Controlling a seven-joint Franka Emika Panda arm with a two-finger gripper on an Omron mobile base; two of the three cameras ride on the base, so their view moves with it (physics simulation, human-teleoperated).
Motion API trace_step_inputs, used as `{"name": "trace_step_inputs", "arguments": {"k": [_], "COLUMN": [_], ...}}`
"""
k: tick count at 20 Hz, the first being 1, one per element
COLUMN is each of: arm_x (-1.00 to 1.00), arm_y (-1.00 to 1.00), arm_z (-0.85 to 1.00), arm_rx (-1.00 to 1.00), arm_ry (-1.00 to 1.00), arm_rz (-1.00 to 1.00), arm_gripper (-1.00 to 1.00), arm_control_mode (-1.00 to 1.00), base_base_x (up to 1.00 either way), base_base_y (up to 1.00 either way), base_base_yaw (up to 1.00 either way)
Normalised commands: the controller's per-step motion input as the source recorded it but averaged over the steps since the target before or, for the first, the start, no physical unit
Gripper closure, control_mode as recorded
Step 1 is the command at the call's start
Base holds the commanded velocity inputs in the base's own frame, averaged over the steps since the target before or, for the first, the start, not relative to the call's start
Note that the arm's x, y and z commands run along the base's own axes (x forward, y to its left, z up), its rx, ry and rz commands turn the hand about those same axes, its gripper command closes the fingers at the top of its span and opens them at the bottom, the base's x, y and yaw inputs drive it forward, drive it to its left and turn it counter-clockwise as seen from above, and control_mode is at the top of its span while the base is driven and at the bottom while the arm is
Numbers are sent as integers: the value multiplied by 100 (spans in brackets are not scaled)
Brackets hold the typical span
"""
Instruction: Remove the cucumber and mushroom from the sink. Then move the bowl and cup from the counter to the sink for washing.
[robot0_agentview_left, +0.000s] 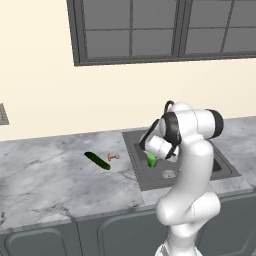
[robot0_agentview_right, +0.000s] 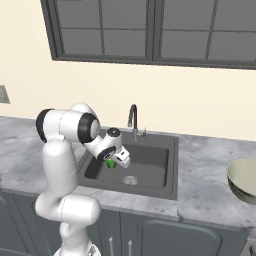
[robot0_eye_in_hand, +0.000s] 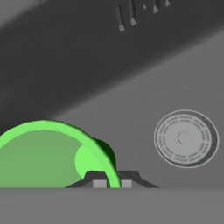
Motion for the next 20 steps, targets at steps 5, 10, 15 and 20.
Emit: {"name": "trace_step_inputs", "arguments": {"k": [5, 10, 15, 20], "arm_x": [18, 19, 21, 22], "arm_y": [7, 2, 3, 7], "arm_z": [-22, -18, -18, -18], "arm_rx": [0, 0, 0, 0], "arm_ry": [0, 0, 0, 0], "arm_rz": [-1, 0, 0, 0], "arm_gripper": [100, 100, 100, 100], "arm_control_mode": [-100, -100, -100, -100], "base_base_x": [0, 0, 0, 0], "base_base_y": [0, 0, 0, 0], "base_base_yaw": [0, 0, 0, 0]}}
